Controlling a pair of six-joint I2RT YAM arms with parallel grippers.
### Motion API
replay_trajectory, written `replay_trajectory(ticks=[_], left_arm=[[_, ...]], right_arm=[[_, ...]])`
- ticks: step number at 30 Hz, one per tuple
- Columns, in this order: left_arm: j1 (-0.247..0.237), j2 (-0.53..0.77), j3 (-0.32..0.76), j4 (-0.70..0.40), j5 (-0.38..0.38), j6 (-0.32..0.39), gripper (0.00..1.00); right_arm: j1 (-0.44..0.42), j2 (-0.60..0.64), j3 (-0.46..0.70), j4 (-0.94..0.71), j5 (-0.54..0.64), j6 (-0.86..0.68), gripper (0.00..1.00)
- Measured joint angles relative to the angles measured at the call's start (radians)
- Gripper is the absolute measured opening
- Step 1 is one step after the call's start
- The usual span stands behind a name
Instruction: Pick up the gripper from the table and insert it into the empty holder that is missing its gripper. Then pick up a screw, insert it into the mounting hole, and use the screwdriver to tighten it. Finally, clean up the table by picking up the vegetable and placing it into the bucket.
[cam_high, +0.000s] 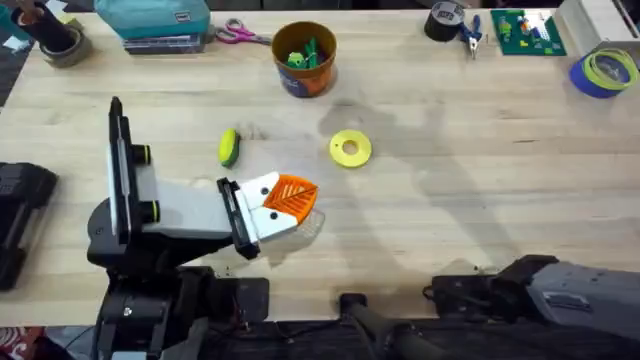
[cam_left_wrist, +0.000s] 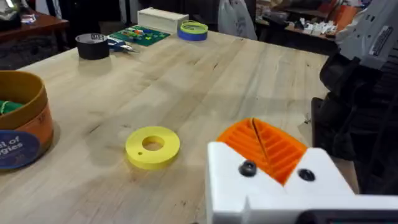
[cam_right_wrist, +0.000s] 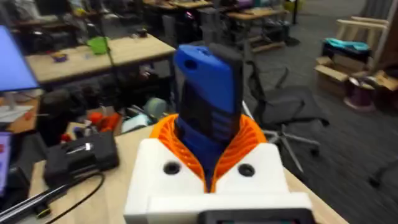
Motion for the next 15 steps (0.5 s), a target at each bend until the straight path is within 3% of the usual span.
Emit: replay_trajectory(ticks=[8, 15], left_arm=[[0.0, 0.0, 0.0, 0.0, 0.0, 0.0, 0.005], [0.0, 0.0, 0.0, 0.0, 0.0, 0.0, 0.005]], right_arm=[[0.0, -0.097, -0.201, 0.341, -0.211, 0.1, 0.024], [0.021, -0.108, -0.257, 0.432, -0.362, 0.154, 0.024]])
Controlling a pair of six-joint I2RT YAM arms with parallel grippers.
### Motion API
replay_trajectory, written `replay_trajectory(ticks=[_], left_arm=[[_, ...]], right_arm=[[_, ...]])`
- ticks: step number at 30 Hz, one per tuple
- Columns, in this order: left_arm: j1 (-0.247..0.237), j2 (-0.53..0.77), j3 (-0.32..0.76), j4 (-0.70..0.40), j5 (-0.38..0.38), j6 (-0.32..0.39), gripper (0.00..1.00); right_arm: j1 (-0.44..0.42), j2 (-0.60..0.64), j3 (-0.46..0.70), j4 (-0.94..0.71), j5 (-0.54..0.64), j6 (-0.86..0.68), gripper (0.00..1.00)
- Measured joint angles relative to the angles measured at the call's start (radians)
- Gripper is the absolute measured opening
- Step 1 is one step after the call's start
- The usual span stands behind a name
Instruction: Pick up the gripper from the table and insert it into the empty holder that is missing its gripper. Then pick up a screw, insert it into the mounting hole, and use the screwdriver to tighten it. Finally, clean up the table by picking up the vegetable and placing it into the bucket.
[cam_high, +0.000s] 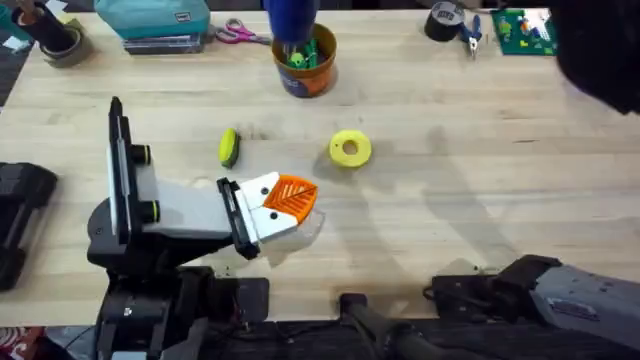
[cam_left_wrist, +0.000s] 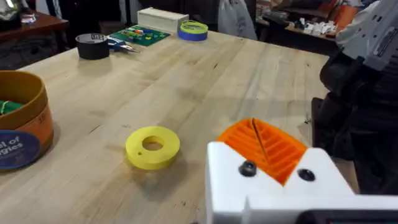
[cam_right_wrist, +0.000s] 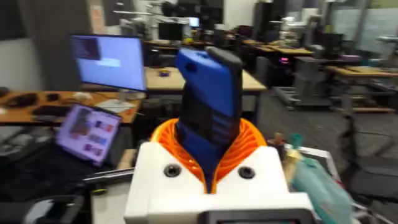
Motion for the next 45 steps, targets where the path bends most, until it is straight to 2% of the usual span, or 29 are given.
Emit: replay_trajectory(ticks=[15, 26, 34, 45], left_arm=[[0.0, 0.0, 0.0, 0.0, 0.0, 0.0, 0.005], [0.0, 0.0, 0.0, 0.0, 0.0, 0.0, 0.005], [0.0, 0.0, 0.0, 0.0, 0.0, 0.0, 0.005], [0.0, 0.0, 0.0, 0.0, 0.0, 0.0, 0.005]], right_arm=[[0.138, 0.018, -0.018, 0.035, -0.076, -0.04, 0.024], [0.162, 0.018, -0.197, 0.376, -0.09, 0.03, 0.024], [0.177, 0.018, -0.253, 0.388, -0.098, 0.081, 0.024], [0.21, 0.019, -0.254, 0.392, -0.131, 0.083, 0.024]])
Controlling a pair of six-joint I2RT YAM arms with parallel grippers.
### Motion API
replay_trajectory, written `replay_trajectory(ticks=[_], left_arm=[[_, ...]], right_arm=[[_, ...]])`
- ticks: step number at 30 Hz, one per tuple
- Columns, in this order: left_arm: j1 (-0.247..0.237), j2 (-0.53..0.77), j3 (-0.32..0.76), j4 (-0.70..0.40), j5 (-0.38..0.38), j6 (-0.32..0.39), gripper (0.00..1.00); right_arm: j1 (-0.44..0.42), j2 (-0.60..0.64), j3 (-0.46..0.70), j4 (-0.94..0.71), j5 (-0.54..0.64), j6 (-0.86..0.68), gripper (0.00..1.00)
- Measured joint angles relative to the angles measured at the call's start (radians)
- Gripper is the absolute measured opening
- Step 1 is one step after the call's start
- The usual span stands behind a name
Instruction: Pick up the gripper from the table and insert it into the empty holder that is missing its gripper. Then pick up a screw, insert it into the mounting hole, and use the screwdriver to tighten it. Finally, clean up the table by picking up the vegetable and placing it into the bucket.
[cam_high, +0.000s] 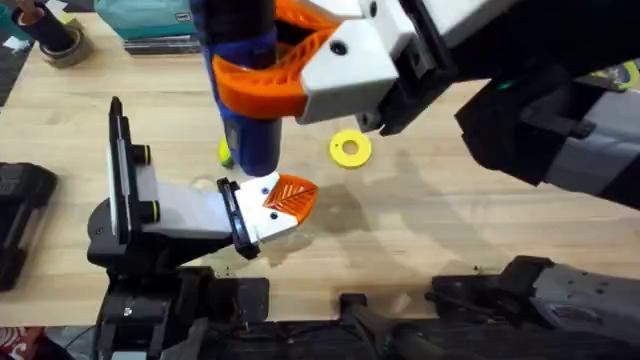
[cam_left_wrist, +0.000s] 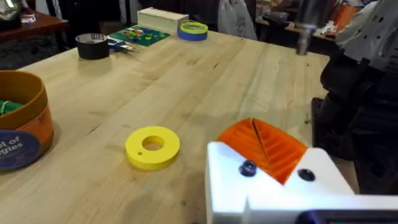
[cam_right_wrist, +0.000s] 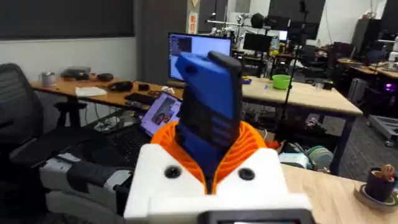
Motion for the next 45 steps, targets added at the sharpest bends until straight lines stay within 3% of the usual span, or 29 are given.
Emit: replay_trajectory(ticks=[45], left_arm=[[0.0, 0.0, 0.0, 0.0, 0.0, 0.0, 0.005]], right_arm=[[0.022, 0.086, -0.048, -0.001, -0.033, -0.111, 0.023]])
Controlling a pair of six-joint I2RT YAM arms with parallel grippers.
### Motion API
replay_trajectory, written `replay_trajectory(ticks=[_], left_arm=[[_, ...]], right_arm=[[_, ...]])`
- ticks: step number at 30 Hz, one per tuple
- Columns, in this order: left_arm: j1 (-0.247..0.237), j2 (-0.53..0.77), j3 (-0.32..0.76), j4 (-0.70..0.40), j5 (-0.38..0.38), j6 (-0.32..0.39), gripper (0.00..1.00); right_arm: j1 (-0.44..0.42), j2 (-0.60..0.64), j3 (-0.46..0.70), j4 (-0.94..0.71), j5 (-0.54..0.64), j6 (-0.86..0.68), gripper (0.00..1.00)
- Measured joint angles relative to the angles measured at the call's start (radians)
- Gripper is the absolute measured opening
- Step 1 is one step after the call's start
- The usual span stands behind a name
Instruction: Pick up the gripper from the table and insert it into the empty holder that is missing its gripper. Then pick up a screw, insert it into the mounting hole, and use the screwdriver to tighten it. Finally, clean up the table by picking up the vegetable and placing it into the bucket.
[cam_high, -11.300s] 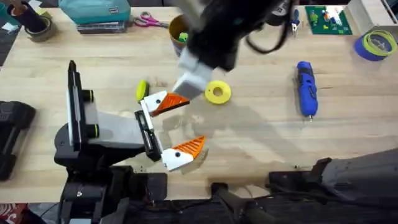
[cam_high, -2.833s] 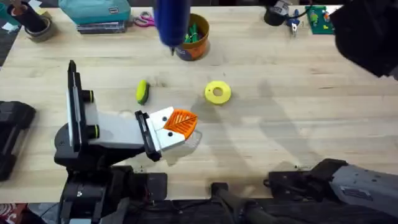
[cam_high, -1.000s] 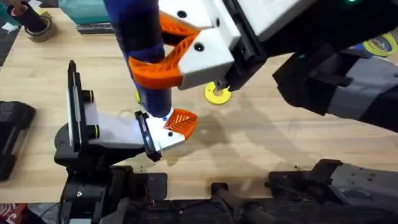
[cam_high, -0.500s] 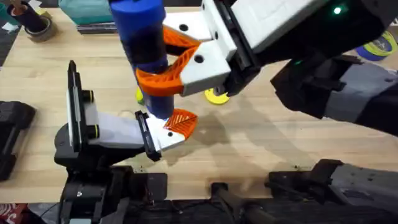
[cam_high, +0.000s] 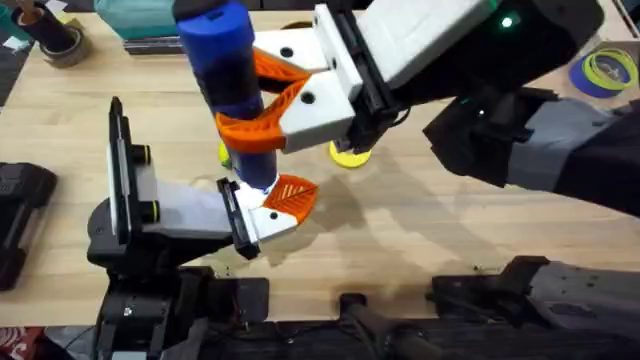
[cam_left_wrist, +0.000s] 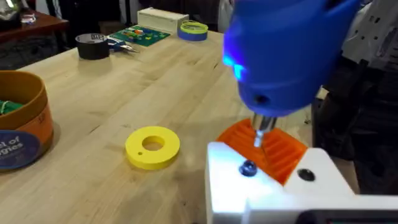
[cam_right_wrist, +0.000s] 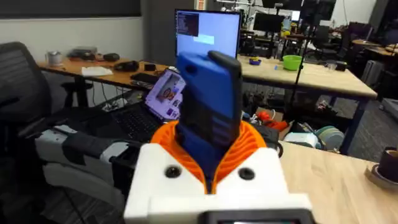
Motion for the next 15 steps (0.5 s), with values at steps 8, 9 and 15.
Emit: replay_trajectory(ticks=[8, 9, 15], left_arm=[[0.0, 0.0, 0.0, 0.0, 0.0, 0.0, 0.005], [0.0, 0.0, 0.0, 0.0, 0.0, 0.0, 0.005], [0.0, 0.0, 0.0, 0.0, 0.0, 0.0, 0.005]], right_arm=[[0.0, 0.006, 0.0, 0.0, 0.007, -0.002, 0.023], [0.0, 0.008, 0.0, 0.0, 0.008, -0.002, 0.023], [0.0, 0.016, -0.002, -0.001, 0.008, -0.002, 0.023]])
